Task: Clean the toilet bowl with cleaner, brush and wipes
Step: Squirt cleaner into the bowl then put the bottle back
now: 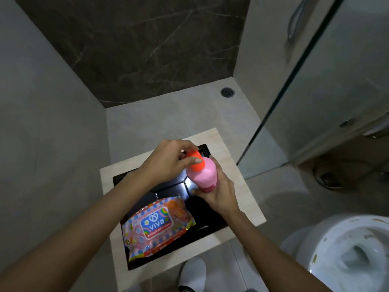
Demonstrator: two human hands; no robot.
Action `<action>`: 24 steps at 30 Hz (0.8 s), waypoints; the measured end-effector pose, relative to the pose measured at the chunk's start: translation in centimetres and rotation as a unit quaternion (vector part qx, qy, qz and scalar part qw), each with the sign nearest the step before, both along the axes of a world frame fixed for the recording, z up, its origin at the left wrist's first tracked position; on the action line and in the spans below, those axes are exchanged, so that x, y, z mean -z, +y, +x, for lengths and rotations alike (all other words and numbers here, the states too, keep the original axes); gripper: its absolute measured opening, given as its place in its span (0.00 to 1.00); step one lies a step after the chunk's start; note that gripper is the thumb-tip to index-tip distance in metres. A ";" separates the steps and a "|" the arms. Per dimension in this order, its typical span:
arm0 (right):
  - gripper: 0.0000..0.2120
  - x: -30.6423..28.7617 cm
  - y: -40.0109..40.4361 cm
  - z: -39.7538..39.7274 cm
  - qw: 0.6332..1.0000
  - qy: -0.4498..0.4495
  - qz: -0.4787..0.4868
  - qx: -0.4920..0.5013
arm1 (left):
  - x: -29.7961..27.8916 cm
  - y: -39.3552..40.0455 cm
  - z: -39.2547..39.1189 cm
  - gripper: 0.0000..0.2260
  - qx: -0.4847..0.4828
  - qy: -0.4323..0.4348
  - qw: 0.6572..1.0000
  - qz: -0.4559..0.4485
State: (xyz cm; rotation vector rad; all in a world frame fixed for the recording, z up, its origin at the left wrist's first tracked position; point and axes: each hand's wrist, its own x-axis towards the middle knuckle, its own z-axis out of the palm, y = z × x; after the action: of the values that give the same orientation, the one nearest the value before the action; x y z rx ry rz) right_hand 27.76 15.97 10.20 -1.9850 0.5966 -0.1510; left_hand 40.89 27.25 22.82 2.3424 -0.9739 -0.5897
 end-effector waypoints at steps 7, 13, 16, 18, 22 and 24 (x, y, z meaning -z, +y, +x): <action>0.48 1.6 2.1 7.2 0.999 -0.030 0.005 0.034 | 0.5 0.7 5.8 0.14 -0.030 -0.005 1.000 0.003; 0.48 3.3 4.8 11.3 0.997 -0.048 0.038 0.054 | 1.6 2.2 8.6 0.15 -0.064 -0.005 0.998 -0.003; 0.50 3.8 5.7 12.8 0.995 -0.051 0.063 0.067 | 1.9 2.5 9.3 0.15 -0.076 0.005 0.997 -0.017; 0.51 4.1 5.9 13.3 0.992 -0.057 0.081 0.082 | 2.0 2.5 9.5 0.16 -0.068 -0.003 0.998 -0.016; 0.53 4.5 5.9 13.1 0.992 -0.042 0.084 0.086 | 2.1 2.4 9.2 0.16 -0.041 -0.011 0.999 -0.020; 0.53 4.6 5.6 12.6 0.994 -0.026 0.074 0.081 | 2.2 2.4 8.9 0.15 -0.027 -0.014 0.999 -0.022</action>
State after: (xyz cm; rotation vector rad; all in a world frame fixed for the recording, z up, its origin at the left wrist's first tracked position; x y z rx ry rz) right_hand 40.36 21.62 5.60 -1.7845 0.7153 -0.2501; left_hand 49.79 29.65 20.58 2.3360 -0.9245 -0.5109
